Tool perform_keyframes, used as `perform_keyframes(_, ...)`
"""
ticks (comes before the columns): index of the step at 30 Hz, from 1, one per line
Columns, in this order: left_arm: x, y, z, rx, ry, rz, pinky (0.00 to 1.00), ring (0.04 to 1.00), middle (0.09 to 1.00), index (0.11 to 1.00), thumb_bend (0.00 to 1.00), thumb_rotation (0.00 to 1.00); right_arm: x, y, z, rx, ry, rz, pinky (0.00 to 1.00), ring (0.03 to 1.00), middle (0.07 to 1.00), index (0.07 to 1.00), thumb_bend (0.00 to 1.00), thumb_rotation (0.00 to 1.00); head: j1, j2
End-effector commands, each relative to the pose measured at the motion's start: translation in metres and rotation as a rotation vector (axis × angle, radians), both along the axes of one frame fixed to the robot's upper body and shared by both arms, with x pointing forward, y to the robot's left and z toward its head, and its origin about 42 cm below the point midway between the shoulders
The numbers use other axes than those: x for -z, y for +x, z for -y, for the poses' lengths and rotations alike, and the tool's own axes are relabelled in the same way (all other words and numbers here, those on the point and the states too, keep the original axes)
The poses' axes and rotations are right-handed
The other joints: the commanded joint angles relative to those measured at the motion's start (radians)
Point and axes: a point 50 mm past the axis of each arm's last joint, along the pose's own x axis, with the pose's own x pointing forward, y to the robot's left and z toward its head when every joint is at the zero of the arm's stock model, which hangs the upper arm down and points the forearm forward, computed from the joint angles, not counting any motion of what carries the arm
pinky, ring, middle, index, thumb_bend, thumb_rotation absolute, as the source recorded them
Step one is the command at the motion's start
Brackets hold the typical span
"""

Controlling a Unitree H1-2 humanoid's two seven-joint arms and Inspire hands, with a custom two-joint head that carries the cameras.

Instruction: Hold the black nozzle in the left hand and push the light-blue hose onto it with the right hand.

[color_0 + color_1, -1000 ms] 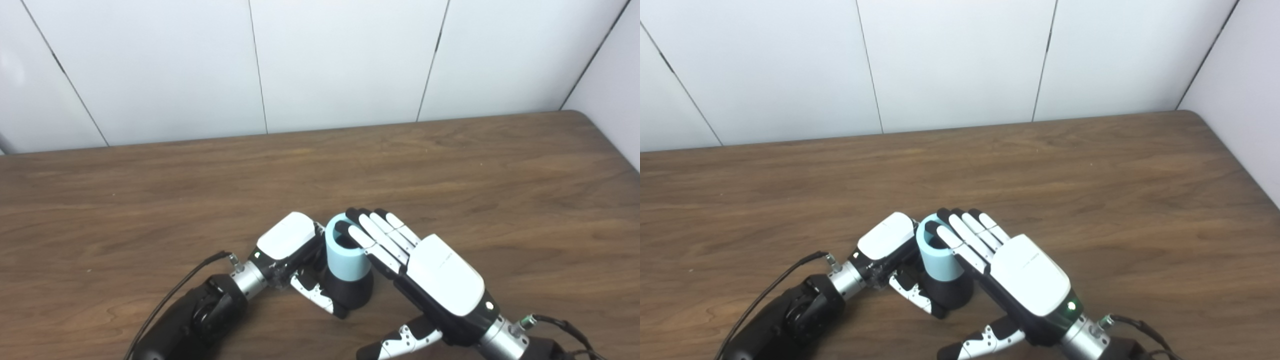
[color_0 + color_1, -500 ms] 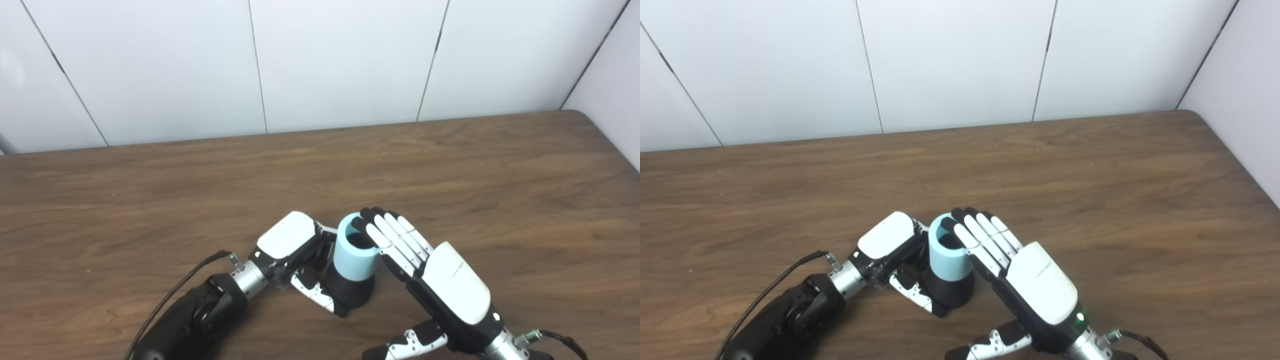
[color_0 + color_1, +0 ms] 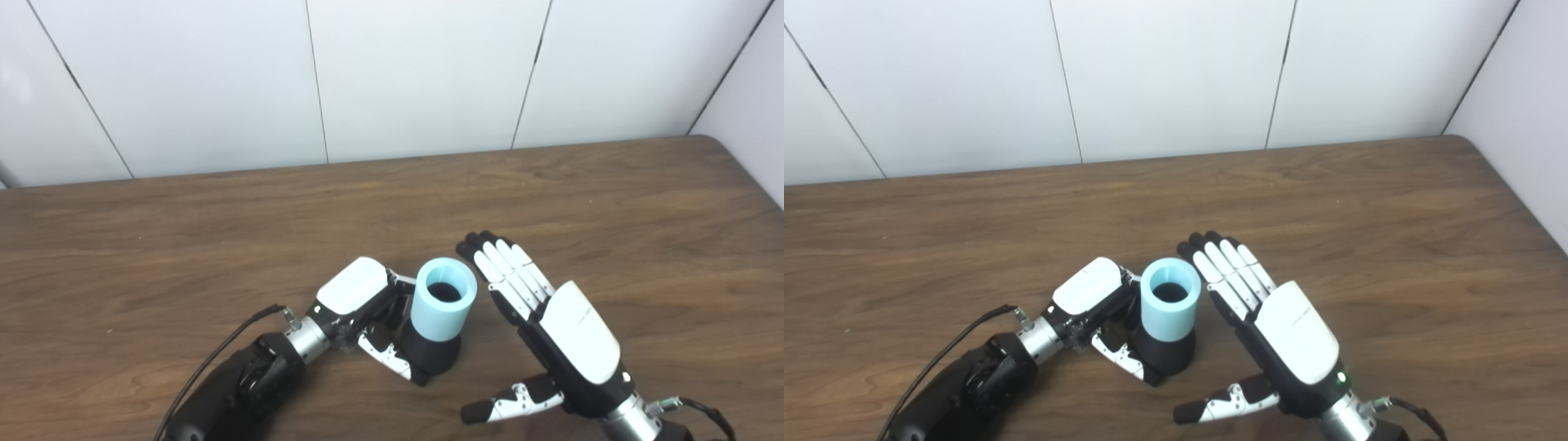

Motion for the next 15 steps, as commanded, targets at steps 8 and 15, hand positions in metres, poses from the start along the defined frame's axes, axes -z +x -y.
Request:
perform_keyframes(8, 0.086, -0.036, -0.034, -0.035, 0.301, -0.264, 0.18, 0.227, 0.471, 0.486, 0.52, 0.00, -0.003, 0.007, 0.014, 0.082, 0.133, 0.144, 1.00, 1.000, 1.000, 1.000, 0.79, 1.00, -0.009, -0.038)
perform_keyframes(15, 0.088, -0.036, -0.033, -0.043, 0.301, -0.257, 0.16, 0.212, 0.471, 0.485, 0.52, 0.00, 0.015, 0.016, 0.041, 0.210, 0.465, 0.039, 0.74, 0.871, 0.889, 0.868, 0.26, 0.73, -0.004, -0.040)
